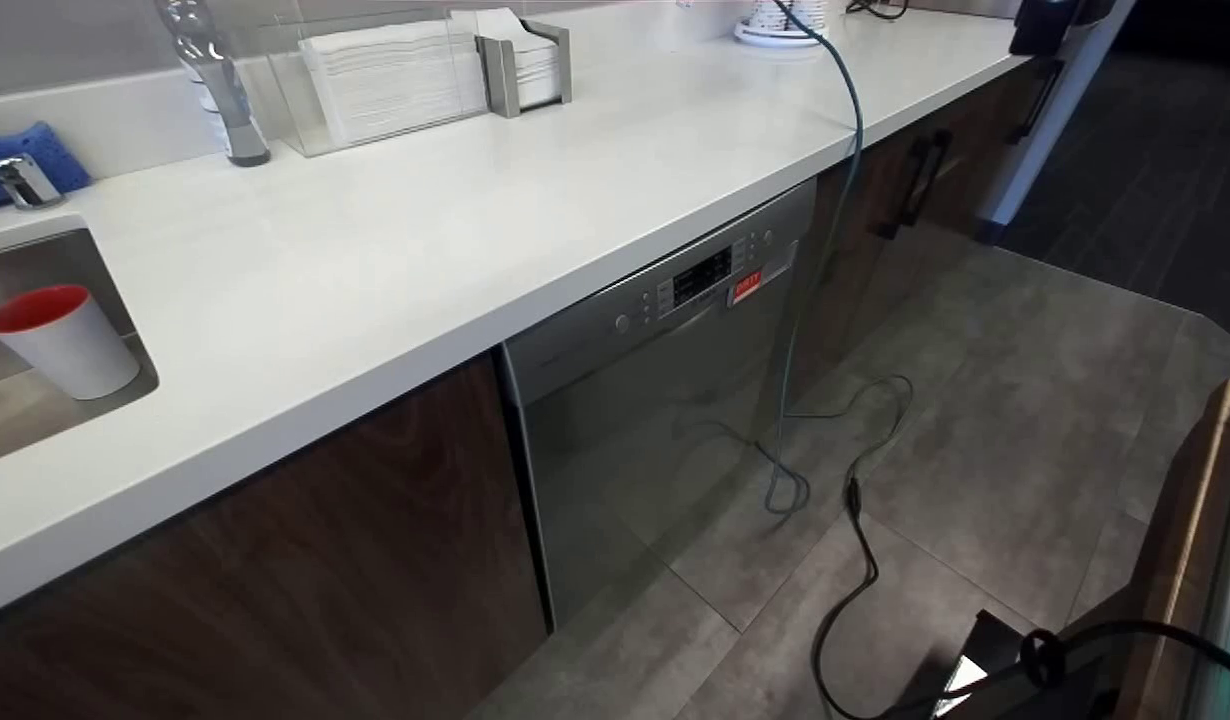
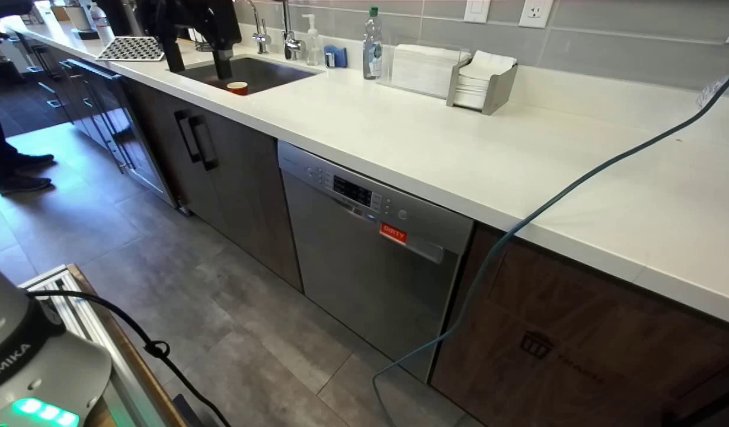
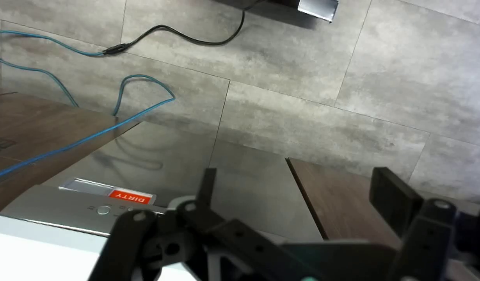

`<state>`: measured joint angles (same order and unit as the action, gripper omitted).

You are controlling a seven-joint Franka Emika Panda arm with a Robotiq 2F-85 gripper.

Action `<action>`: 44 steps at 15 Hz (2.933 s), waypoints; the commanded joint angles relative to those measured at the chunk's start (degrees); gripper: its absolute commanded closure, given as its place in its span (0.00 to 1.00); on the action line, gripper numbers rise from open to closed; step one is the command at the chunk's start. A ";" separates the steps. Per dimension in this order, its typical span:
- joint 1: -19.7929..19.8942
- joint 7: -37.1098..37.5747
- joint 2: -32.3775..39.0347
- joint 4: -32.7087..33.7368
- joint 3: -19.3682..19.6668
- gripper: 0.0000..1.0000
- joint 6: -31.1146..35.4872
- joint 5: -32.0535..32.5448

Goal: Press a button on the dishwasher.

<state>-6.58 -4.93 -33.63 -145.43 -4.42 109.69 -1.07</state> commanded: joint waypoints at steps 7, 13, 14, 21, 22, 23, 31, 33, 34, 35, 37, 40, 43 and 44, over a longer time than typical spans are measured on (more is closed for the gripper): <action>-1.01 -3.19 1.64 -3.02 2.61 0.00 5.76 -3.26; -3.23 -12.35 10.18 -10.17 7.91 0.00 22.47 -15.01; -3.48 -13.42 11.76 -11.13 8.49 0.00 25.09 -16.96; -9.75 -29.02 23.08 -11.85 14.23 0.00 42.53 -43.58; -11.61 -32.20 23.83 -11.29 16.20 0.00 43.19 -48.04; -13.06 -35.39 24.70 -10.65 17.76 0.00 43.82 -52.65; -14.16 -51.77 29.37 -7.90 20.14 0.00 42.35 -74.17; -14.19 -53.54 30.96 -6.90 20.16 0.00 42.07 -75.46; -14.21 -53.65 31.31 -6.63 20.16 0.00 42.03 -75.47; -14.27 -53.67 31.42 -6.51 20.16 0.00 42.02 -75.47; -14.19 -52.19 32.87 -6.41 20.29 0.00 42.24 -75.42; -13.63 -51.79 37.74 -5.30 20.66 0.00 40.75 -79.31; -13.48 -52.20 42.47 -3.77 20.28 0.00 39.78 -84.16; -13.43 -52.24 43.63 -3.22 20.14 0.00 39.17 -85.76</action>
<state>-20.31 -56.77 4.82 -151.77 16.00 150.89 -81.66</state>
